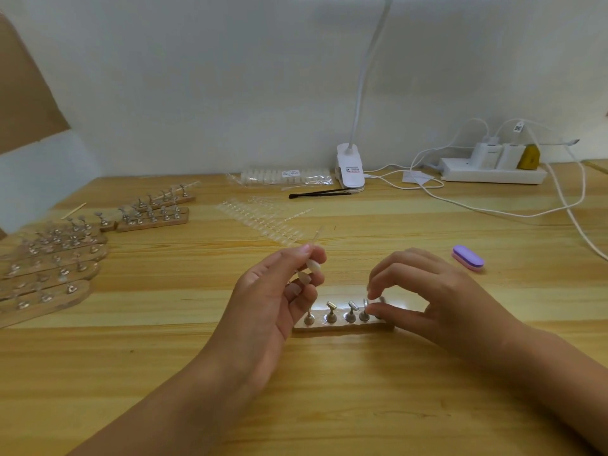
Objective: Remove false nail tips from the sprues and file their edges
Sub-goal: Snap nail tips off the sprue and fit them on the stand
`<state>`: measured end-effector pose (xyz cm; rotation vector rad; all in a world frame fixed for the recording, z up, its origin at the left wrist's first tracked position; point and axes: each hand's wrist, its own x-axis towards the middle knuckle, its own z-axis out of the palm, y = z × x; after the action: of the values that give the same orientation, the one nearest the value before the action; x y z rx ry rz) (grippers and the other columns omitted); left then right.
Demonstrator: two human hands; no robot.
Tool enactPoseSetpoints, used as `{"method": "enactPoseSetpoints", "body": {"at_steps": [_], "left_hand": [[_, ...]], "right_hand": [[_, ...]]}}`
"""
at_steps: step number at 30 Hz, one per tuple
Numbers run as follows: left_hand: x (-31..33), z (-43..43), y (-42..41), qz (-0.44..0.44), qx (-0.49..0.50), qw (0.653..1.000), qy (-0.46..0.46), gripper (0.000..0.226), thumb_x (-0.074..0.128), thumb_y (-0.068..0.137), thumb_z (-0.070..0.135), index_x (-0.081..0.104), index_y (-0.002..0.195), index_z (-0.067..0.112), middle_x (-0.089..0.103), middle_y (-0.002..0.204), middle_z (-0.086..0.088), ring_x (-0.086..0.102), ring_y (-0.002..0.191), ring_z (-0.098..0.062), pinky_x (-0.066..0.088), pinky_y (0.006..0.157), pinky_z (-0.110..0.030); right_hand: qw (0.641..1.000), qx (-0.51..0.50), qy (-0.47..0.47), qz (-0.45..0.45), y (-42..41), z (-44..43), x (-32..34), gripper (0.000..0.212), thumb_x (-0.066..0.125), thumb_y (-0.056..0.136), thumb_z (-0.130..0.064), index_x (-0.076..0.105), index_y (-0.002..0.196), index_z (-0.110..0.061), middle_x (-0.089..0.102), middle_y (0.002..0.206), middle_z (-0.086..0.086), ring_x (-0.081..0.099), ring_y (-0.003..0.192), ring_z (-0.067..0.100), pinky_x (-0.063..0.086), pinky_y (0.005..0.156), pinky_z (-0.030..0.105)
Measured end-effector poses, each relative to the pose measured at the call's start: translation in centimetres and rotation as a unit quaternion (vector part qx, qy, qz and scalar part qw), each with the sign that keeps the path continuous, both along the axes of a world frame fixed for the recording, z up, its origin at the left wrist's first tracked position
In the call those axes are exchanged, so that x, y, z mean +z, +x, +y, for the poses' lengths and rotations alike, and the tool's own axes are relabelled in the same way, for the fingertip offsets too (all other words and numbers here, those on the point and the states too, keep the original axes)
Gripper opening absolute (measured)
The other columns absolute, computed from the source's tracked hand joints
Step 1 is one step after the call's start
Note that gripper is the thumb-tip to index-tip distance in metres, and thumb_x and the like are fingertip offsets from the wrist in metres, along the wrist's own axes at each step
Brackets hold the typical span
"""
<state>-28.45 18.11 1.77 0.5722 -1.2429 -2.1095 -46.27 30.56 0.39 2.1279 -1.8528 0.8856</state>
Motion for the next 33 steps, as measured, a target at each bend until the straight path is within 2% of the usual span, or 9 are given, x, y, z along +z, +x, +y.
{"method": "enactPoseSetpoints", "body": {"at_steps": [6,13,17,19,22,25,29,31,33], "left_hand": [[-0.1,-0.1,-0.1,-0.002,-0.008,1.000,0.001,0.020,0.075,0.069,0.033,0.078,0.079,0.017,0.063,0.075,0.001,0.057,0.066,-0.005,0.052,0.058,-0.014],[-0.3,-0.2,-0.1,0.000,-0.021,1.000,-0.006,0.018,0.075,0.071,0.034,0.079,0.079,0.018,0.065,0.077,0.002,0.059,0.066,-0.004,0.052,0.058,-0.014],[-0.3,-0.1,-0.1,0.002,-0.031,0.999,-0.008,0.017,0.075,0.072,0.033,0.079,0.081,0.020,0.066,0.078,0.004,0.060,0.066,-0.004,0.053,0.058,-0.014],[-0.3,-0.2,-0.1,-0.006,-0.029,0.999,-0.023,0.020,0.074,0.072,0.036,0.080,0.084,0.021,0.062,0.074,0.005,0.057,0.064,-0.004,0.052,0.057,-0.015],[-0.3,-0.4,0.0,-0.023,-0.029,0.998,-0.049,0.022,0.074,0.073,0.038,0.080,0.087,0.021,0.052,0.068,0.006,0.043,0.056,-0.005,0.043,0.050,-0.015],[-0.4,-0.6,0.0,-0.031,-0.047,0.997,-0.044,0.025,0.076,0.070,0.036,0.080,0.085,0.016,0.052,0.065,0.007,0.040,0.052,-0.004,0.039,0.047,-0.015],[-0.5,-0.3,-0.1,-0.051,-0.083,0.993,-0.067,0.026,0.076,0.071,0.037,0.081,0.086,0.016,0.053,0.065,0.006,0.045,0.053,-0.002,0.042,0.049,-0.013],[-0.6,0.0,0.0,-0.063,-0.103,0.989,-0.091,0.020,0.074,0.075,0.037,0.081,0.082,0.019,0.053,0.064,0.006,0.047,0.052,-0.001,0.042,0.051,-0.012],[-0.7,0.2,0.1,-0.079,-0.126,0.982,-0.112,0.021,0.073,0.080,0.036,0.081,0.088,0.019,0.054,0.062,0.008,0.048,0.053,-0.001,0.043,0.053,-0.011]], "right_hand": [[1.000,0.003,0.011,-0.003,0.2,-0.1,0.0,0.013,0.072,0.083,-0.025,0.072,0.087,-0.013,0.067,0.093,-0.005,0.064,0.089,0.016,0.055,0.078,0.038],[1.000,0.012,0.026,-0.011,0.4,-0.2,0.0,0.022,0.061,0.088,-0.033,0.072,0.085,-0.013,0.068,0.094,-0.006,0.064,0.089,0.014,0.054,0.076,0.034],[1.000,0.016,0.014,0.005,0.3,-0.4,-0.2,0.019,0.065,0.088,-0.028,0.071,0.081,-0.011,0.068,0.091,-0.003,0.064,0.084,0.018,0.054,0.072,0.034],[1.000,0.014,0.020,0.002,0.3,-0.4,-0.5,0.017,0.066,0.087,-0.028,0.069,0.082,-0.012,0.067,0.094,-0.004,0.063,0.087,0.017,0.053,0.074,0.034],[0.999,0.001,0.025,-0.039,0.4,-0.2,-0.8,0.023,0.067,0.086,-0.038,0.070,0.095,-0.017,0.064,0.106,-0.007,0.059,0.102,0.012,0.050,0.086,0.033],[0.995,-0.022,-0.065,-0.067,0.6,0.2,-0.7,0.027,0.068,0.087,-0.037,0.067,0.108,-0.020,0.059,0.110,-0.006,0.056,0.107,0.014,0.045,0.093,0.027],[0.986,-0.041,-0.162,0.012,1.6,0.4,0.1,0.033,0.066,0.087,-0.037,0.056,0.119,-0.031,0.050,0.116,-0.007,0.046,0.102,0.014,0.030,0.098,0.016],[0.984,-0.030,-0.171,0.046,2.2,0.3,-0.1,0.030,0.065,0.087,-0.037,0.058,0.116,-0.032,0.047,0.121,-0.006,0.041,0.107,0.014,0.028,0.101,0.016],[0.983,-0.016,-0.173,0.062,2.4,0.2,-0.1,0.020,0.065,0.087,-0.036,0.069,0.106,-0.030,0.047,0.122,-0.004,0.040,0.110,0.015,0.029,0.102,0.018]]}}
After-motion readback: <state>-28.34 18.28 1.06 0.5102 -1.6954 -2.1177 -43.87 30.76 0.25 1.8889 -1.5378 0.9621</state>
